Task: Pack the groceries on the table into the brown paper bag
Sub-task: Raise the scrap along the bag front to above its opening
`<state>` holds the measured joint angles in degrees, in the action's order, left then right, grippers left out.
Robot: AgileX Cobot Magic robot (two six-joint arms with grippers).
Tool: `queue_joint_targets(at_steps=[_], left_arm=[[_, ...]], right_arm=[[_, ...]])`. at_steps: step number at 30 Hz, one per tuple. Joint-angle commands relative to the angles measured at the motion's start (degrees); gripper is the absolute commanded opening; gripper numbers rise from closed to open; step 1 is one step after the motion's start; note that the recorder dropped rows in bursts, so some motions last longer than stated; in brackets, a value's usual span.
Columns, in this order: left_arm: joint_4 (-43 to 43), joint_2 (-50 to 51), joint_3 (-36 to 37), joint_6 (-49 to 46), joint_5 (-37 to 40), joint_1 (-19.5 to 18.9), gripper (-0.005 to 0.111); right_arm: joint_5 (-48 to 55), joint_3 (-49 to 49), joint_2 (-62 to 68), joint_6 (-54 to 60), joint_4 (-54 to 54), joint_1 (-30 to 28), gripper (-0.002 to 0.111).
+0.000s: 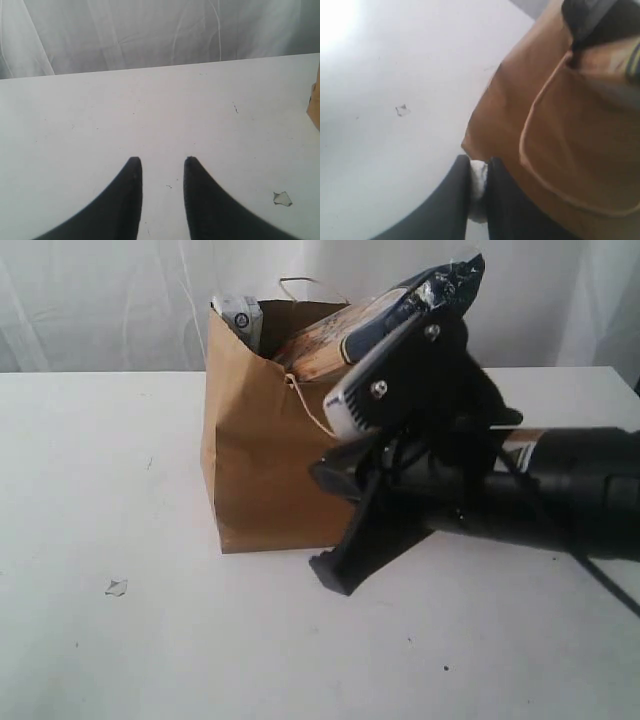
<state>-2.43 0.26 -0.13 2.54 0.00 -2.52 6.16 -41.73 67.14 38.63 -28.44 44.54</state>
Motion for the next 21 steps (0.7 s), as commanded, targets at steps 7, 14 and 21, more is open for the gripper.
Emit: queue_joint_targets(at_steps=[7, 14, 21], left_arm=[[0.48, -0.26, 0.13, 0.19, 0.0, -0.22, 0.035], [0.48, -0.26, 0.13, 0.19, 0.0, -0.22, 0.035], [0.48, -0.26, 0.13, 0.19, 0.0, -0.22, 0.035]], right_arm=[[3.65, -6.85, -9.22, 1.09, 0.21, 0.09, 0.0], [5.46, -9.16, -13.6, 1.2, 1.06, 0.09, 0.0], [2.77, -9.92, -16.27, 4.0, 1.55, 0.09, 0.0]])
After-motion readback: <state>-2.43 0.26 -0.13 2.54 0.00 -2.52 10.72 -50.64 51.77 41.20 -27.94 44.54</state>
